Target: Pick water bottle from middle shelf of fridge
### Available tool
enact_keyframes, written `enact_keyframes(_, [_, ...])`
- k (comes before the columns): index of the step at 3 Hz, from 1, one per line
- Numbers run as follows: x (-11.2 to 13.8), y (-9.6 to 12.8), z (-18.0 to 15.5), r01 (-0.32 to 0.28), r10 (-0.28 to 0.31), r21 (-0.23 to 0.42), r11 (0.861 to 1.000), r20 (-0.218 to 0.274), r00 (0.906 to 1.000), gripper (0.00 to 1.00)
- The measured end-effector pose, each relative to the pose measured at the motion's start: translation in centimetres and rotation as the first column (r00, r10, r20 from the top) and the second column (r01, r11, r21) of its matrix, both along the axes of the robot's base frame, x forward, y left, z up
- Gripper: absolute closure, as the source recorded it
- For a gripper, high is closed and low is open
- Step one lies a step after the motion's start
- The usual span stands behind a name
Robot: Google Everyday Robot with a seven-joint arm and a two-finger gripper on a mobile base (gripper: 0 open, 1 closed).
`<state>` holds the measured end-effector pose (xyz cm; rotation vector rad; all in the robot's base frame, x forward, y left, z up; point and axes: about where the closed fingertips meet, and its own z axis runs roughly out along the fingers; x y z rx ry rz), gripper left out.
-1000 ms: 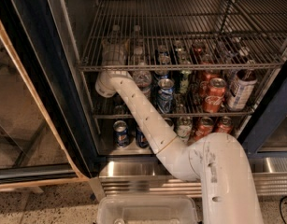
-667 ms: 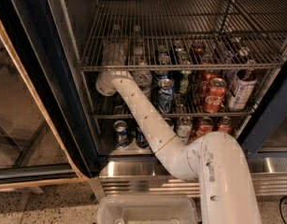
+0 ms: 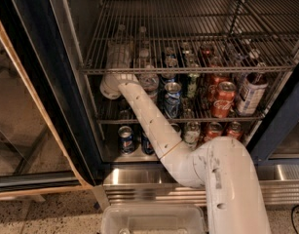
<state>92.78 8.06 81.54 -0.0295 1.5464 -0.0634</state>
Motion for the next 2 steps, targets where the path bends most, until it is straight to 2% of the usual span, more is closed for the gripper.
enact_keyframes(1, [0.00, 0.00, 0.00, 0.000, 0.000, 0.000, 1.000, 0.000, 1.0000, 0.89])
enact_keyframes(2, [-0.49, -0.11, -0.40, -0.002, 0.002, 0.008, 1.000, -0.002, 1.0000, 1.00])
